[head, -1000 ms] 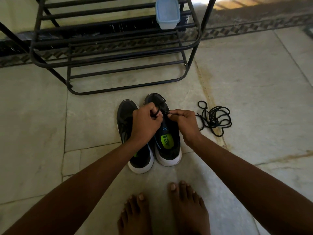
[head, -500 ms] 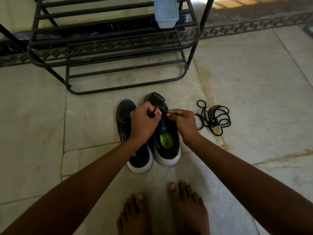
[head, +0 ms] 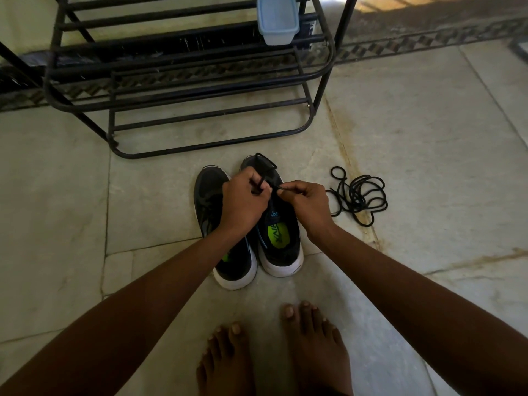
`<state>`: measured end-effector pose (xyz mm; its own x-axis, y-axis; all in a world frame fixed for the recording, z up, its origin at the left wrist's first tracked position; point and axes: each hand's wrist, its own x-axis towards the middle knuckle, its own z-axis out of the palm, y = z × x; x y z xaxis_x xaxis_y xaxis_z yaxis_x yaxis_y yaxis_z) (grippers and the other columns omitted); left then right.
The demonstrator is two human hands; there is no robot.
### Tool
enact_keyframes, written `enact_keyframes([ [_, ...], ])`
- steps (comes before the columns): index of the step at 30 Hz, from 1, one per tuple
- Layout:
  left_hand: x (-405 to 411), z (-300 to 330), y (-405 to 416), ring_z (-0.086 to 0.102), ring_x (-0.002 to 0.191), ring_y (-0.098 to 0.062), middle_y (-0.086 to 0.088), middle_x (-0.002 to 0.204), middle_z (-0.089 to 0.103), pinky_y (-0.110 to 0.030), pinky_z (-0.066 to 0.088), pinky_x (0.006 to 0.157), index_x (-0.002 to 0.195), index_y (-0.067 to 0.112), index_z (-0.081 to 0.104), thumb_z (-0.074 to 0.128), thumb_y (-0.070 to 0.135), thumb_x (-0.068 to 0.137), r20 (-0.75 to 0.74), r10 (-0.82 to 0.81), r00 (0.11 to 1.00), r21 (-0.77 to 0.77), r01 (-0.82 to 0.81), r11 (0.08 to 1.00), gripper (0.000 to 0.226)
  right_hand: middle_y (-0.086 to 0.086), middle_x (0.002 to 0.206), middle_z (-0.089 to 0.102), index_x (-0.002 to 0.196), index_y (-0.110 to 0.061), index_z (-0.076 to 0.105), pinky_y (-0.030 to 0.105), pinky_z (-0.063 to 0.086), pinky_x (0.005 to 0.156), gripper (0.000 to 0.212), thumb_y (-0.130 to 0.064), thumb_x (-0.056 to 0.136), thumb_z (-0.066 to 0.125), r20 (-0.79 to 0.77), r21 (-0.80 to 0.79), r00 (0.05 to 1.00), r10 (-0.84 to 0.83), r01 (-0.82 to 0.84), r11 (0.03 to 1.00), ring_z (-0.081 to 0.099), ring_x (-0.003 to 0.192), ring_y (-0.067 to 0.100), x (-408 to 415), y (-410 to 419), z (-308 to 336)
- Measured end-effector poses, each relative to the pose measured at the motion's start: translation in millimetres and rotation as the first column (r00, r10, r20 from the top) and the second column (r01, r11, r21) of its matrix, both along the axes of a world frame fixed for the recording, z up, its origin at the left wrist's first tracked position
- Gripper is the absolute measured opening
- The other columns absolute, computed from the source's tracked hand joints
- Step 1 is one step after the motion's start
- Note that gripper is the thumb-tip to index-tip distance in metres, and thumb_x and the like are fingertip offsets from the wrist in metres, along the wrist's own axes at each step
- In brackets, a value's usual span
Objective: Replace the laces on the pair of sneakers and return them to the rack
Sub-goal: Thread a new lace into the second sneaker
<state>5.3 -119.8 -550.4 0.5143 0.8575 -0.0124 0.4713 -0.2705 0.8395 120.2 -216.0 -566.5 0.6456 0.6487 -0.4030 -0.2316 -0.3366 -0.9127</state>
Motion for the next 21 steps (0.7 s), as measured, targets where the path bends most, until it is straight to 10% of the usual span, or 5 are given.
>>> enact_keyframes([
  [10, 3.4, 0.3, -1.6, 0.068, 0.072, 0.001, 0.006, 0.079, 0.072, -0.004, 0.047, 0.064, 0.08, 0.017, 0.064, 0.082, 0.01, 0.084, -0.023, 0.046, 0.999, -0.045, -0.047, 0.998, 0.019, 0.014, 0.082, 0.07, 0.099, 0.01, 0.07, 0.015, 0.049, 0.054, 0.02, -0.009, 0.095, 0.068, -0.063, -0.015, 0.994, 0.087, -0.088, 0.996, 0.066, 0.065, 0.009, 13.9, 6.6, 7.4],
  [15, 2.6, 0.6, -2.7, 0.067, 0.071, -0.004, 0.005, 0.082, 0.07, -0.013, 0.052, 0.066, 0.084, 0.02, 0.061, 0.083, 0.006, 0.081, -0.064, 0.014, 0.998, -0.08, -0.019, 0.997, 0.026, 0.006, 0.08, 0.067, 0.087, -0.007, 0.065, 0.021, 0.051, 0.065, 0.015, 0.001, 0.096, 0.058, 0.019, -0.02, 0.996, 0.085, -0.084, 0.996, 0.065, 0.072, 0.007, 15.8, 17.4, 18.1],
  [19, 3.0, 1.9, -6.3, 0.059, 0.074, -0.006, 0.002, 0.092, 0.063, -0.007, 0.046, 0.068, 0.087, 0.023, 0.059, 0.083, 0.002, 0.078, -0.091, -0.003, 0.996, -0.009, 0.002, 1.0, 0.033, 0.011, 0.075, 0.06, 0.093, -0.009, 0.049, 0.039, 0.058, 0.07, 0.017, 0.0, 0.103, 0.039, -0.491, 0.217, 0.859, -0.144, 0.281, 0.935, 0.064, 0.068, 0.024, 30.9, 24.2, 40.1],
  [21, 2.3, 1.6, -8.3, 0.054, 0.074, -0.006, 0.0, 0.097, 0.057, -0.004, 0.043, 0.069, 0.09, 0.023, 0.058, 0.084, 0.003, 0.078, -0.105, 0.01, 0.994, 0.02, -0.008, 1.0, 0.035, 0.005, 0.066, 0.048, 0.094, -0.009, 0.05, 0.029, 0.043, 0.052, 0.015, 0.0, 0.101, 0.041, -0.407, 0.268, 0.912, -0.048, 0.17, 0.948, 0.046, 0.052, 0.016, 46.2, 25.7, 58.7],
])
